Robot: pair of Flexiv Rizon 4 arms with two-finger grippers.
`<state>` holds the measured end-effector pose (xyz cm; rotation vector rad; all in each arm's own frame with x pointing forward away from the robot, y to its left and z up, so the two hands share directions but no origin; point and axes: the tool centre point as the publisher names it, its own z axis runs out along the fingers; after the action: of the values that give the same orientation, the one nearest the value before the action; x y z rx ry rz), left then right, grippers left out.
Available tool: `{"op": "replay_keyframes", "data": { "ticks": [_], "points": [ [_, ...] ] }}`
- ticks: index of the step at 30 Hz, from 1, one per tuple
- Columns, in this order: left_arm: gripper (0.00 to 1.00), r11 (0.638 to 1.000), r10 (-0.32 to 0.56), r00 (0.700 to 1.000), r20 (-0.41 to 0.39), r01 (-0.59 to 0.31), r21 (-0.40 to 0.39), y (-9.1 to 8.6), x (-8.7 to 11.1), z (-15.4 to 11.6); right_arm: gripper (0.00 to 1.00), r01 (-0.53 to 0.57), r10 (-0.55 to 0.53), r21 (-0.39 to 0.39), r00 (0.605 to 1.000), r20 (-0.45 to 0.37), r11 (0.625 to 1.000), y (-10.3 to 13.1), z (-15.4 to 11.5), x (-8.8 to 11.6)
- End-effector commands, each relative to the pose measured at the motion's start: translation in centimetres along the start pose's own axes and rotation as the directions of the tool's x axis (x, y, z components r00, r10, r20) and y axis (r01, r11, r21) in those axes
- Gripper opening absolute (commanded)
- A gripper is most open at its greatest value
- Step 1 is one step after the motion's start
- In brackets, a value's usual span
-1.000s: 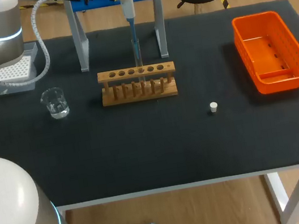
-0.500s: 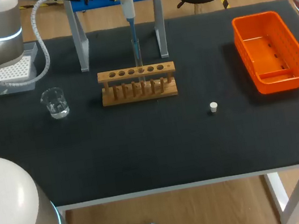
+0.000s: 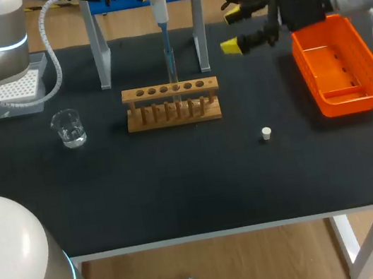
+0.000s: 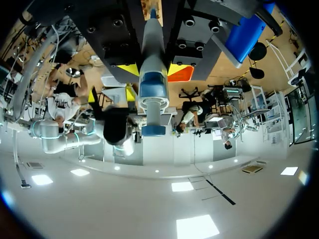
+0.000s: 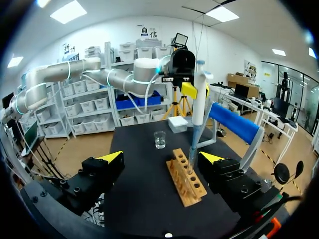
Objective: Invert the test tube, pick up the pipette, mount the tip to pipette, aspirate from beaker and dispense into the tube, eject the tip, return the pipette, and cap with the stopper.
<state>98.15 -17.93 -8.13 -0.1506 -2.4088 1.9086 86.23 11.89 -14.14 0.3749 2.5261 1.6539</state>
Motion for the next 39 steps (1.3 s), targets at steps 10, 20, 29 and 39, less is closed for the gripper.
{"op": "replay_keyframes", "data": {
  "ticks": [10, 20, 29, 39],
  "points": [
    [0.0, 1.0, -0.001, 1.0, 0.004, 0.001, -0.002, -0.1, 0.1, 0.0, 1.0, -0.015, 0.015, 0.008, 1.0, 0.025, 1.0, -5.3, 4.6, -1.8],
    [0.0, 1.0, -0.001, 1.0, 0.004, 0.001, -0.002, -0.1, 0.1, 0.0, 1.0, -0.002, -0.004, 0.073, 0.997, 0.08, 0.997, -7.0, 7.8, -3.9],
    [0.0, 1.0, -0.001, 1.0, 0.004, 0.001, -0.002, -0.1, 0.1, 0.0, 1.0, 0.002, -0.013, 0.093, 0.993, 0.118, 0.996, -7.3, 8.8, -5.4],
    [0.0, 1.0, -0.001, 1.0, 0.004, 0.001, -0.002, -0.1, 0.1, 0.0, 1.0, 0.002, -0.014, 0.094, 0.992, 0.129, 0.996, -7.2, 8.7, -5.6]
  ]
}}
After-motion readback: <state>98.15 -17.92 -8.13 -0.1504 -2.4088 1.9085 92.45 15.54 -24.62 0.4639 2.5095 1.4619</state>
